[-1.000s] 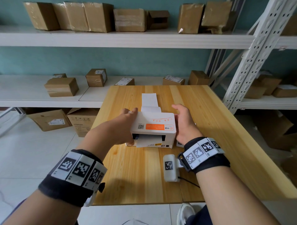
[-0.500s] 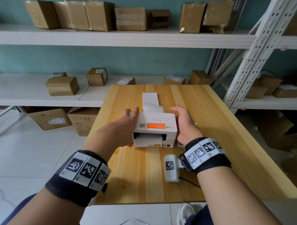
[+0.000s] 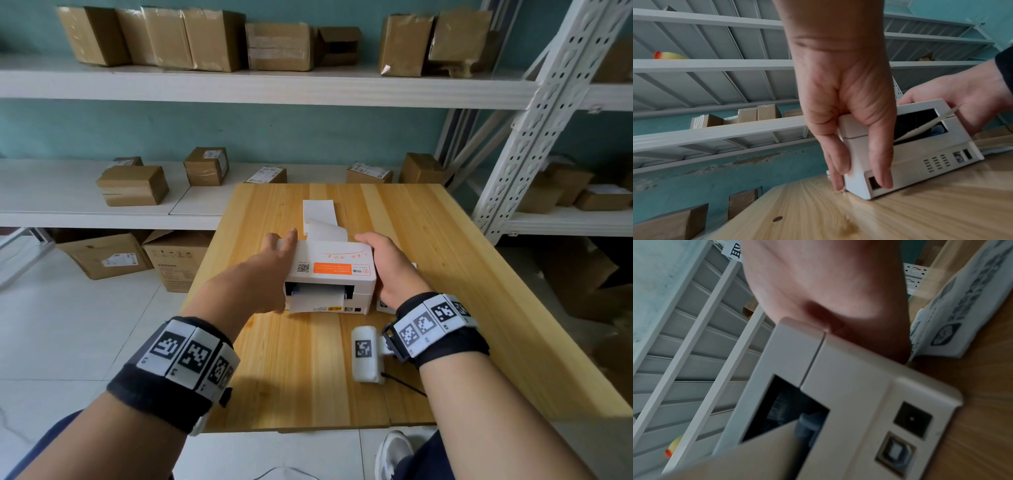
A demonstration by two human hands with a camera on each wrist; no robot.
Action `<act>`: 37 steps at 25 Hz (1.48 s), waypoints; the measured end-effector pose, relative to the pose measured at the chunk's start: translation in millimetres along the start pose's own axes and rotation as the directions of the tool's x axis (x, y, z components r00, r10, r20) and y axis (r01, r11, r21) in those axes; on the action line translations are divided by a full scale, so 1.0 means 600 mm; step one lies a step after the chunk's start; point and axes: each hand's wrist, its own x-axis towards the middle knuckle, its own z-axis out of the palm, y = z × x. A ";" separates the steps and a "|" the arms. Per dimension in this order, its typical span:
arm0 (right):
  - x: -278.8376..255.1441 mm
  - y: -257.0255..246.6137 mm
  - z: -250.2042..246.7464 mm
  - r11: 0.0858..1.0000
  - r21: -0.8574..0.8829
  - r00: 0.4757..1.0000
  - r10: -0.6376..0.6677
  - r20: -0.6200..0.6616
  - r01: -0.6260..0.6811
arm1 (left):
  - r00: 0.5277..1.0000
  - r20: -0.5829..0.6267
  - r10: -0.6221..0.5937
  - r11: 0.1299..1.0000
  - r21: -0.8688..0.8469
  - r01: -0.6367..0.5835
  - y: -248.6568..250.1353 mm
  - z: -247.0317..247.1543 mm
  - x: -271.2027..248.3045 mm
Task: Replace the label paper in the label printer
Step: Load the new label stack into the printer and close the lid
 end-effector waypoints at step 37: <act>-0.148 -0.081 0.014 0.084 -0.992 0.945 -0.321 0.066 0.098 | 0.977 -0.169 0.132 0.990 -0.030 -0.139 -0.027 -0.034 -0.075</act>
